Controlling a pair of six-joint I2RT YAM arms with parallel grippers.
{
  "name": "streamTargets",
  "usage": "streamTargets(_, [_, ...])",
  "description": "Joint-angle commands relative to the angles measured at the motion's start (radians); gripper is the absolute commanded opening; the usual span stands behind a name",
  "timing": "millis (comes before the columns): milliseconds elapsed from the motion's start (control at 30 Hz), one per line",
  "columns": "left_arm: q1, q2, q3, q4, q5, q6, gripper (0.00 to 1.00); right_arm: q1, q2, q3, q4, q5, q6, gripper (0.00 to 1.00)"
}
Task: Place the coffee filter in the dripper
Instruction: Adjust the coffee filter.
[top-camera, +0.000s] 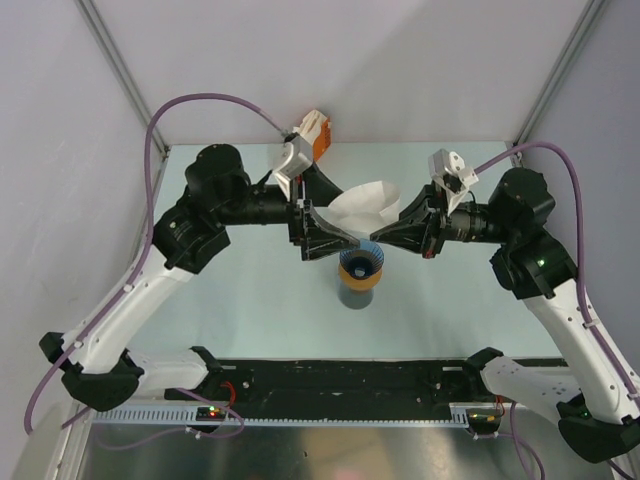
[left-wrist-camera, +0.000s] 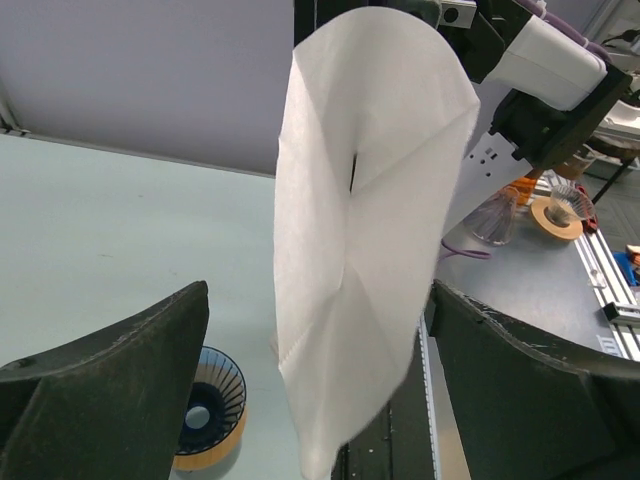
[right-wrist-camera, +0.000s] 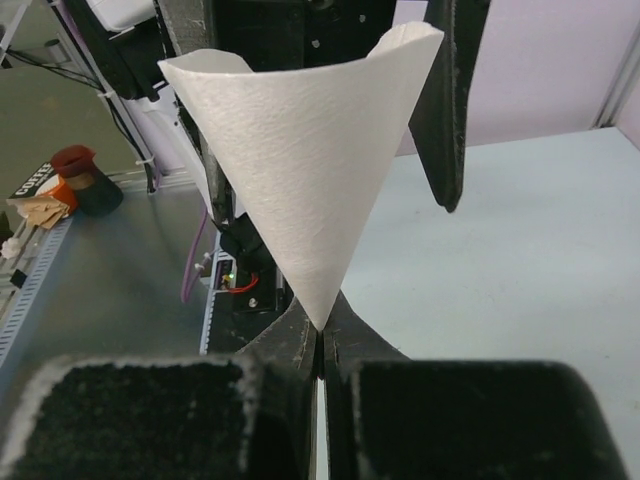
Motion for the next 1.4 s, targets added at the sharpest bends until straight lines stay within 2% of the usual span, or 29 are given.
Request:
streamTargets(0, [-0.025, 0.024, 0.062, 0.028, -0.008, 0.010, 0.90, 0.023, -0.002, 0.002, -0.021, 0.003, -0.016, 0.00])
streamTargets(300, [-0.029, 0.065, 0.100, 0.026, 0.138, -0.024, 0.44, 0.031, -0.005, 0.003, -0.052, 0.006, -0.040, 0.00])
streamTargets(467, [-0.029, 0.066, 0.099, 0.027, 0.152, -0.029, 0.17, 0.026, -0.012, 0.002, -0.060, 0.015, -0.051, 0.01])
streamTargets(533, [-0.030, 0.066, 0.099, 0.028, 0.146, -0.027, 0.05, 0.020, -0.015, 0.004, -0.046, 0.023, -0.037, 0.13])
streamTargets(567, [-0.029, 0.066, 0.098, 0.028, 0.142, -0.028, 0.03, 0.019, -0.015, 0.003, -0.036, 0.029, -0.023, 0.20])
streamTargets(700, [-0.029, 0.065, 0.087, 0.028, 0.132, -0.026, 0.00, 0.008, -0.019, 0.006, 0.049, 0.041, 0.044, 0.33])
streamTargets(833, [-0.028, 0.058, 0.069, 0.028, 0.124, -0.020, 0.00, 0.005, -0.025, 0.012, 0.092, 0.046, 0.073, 0.35])
streamTargets(900, [-0.028, 0.057, 0.062, 0.027, 0.124, -0.016, 0.00, 0.003, -0.028, 0.012, 0.095, 0.042, 0.072, 0.27])
streamTargets(1000, [-0.027, 0.056, 0.056, 0.027, 0.122, -0.010, 0.00, -0.004, -0.028, 0.013, 0.097, 0.022, 0.066, 0.05])
streamTargets(1100, [-0.024, 0.056, 0.052, 0.027, 0.124, -0.008, 0.00, -0.010, -0.032, 0.012, 0.098, 0.009, 0.062, 0.01])
streamTargets(1133, [-0.024, 0.056, 0.051, 0.027, 0.124, -0.007, 0.00, -0.011, -0.033, 0.012, 0.100, 0.007, 0.067, 0.03])
streamTargets(1200, [-0.022, 0.056, 0.047, 0.027, 0.134, -0.002, 0.00, -0.012, -0.038, 0.013, 0.112, 0.011, 0.078, 0.18])
streamTargets(1267, [-0.023, 0.056, 0.042, 0.028, 0.144, 0.005, 0.00, -0.013, -0.040, 0.013, 0.136, 0.020, 0.098, 0.29])
streamTargets(1367, [-0.023, 0.054, 0.032, 0.028, 0.151, 0.014, 0.00, -0.014, -0.034, 0.024, 0.161, 0.026, 0.119, 0.32])
